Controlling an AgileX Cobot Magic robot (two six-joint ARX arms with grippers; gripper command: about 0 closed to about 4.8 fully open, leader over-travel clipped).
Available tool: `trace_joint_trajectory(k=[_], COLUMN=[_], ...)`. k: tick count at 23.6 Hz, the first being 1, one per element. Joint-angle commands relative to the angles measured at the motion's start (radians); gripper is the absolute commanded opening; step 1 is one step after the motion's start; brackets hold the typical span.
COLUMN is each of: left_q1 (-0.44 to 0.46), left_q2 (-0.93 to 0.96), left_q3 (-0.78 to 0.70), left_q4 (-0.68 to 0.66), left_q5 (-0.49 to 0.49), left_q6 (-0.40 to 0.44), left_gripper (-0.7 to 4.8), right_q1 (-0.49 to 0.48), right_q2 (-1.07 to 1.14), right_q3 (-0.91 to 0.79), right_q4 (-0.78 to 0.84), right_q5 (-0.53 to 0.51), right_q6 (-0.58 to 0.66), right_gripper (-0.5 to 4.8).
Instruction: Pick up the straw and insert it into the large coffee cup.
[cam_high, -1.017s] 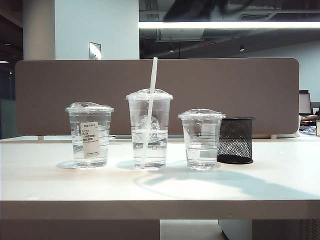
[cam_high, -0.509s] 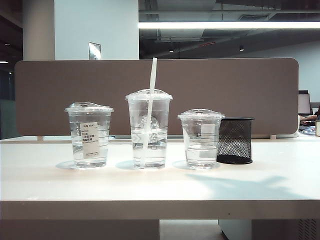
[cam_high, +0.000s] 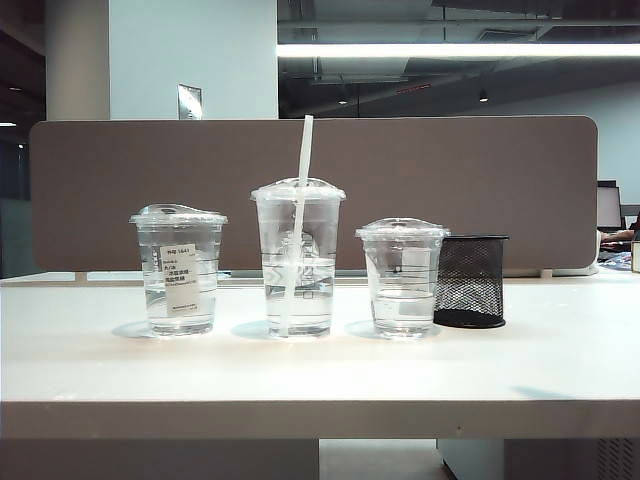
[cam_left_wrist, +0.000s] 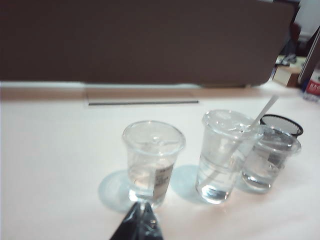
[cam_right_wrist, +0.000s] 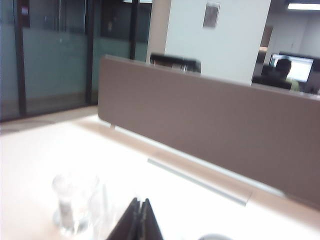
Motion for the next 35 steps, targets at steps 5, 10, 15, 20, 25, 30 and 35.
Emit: trace_joint_trajectory(k=[5, 10, 15, 20, 25, 30, 35], left_q1=[0.0, 0.0, 0.0, 0.0, 0.0, 0.0, 0.0], left_q2=[0.0, 0.0, -0.004, -0.002, -0.002, -0.002, -0.002], left_q3=[-0.175, -0.192, -0.204, -0.227, -0.227, -0.227, -0.228], left_q4=[0.151, 0.148, 0.124, 0.096, 0.097, 0.096, 0.096], left_q5=[0.013, 0.014, -0.031, -0.025, -0.019, -0.019, -0.019], left_q6=[-0.006, -0.007, -0.006, -0.043, -0.063, -0.063, -0.063], left_gripper=[-0.04, -0.04, -0.04, -0.02, -0.02, -0.02, -0.02], right_q1=[0.001, 0.001, 0.008, 0.007, 0.007, 0.006, 0.006], right_q2=[-0.259, -0.423, -0.47, -0.476, -0.476, -0.473, -0.474], right_q3=[-0.208, -0.336, -0.465, -0.551, -0.59, -0.598, -0.598], right_q4=[-0.117, -0.169, -0.221, -0.214, -0.238, -0.246, -0.245], right_q5=[-0.009, -0.008, -0.082, -0.122, -0.126, -0.12, -0.121], right_q6=[0.114, 0.145, 0.152, 0.153, 0.153, 0.152, 0.152], right_gripper=[-0.06, -0.06, -0.06, -0.06, -0.05, -0.05, -0.05])
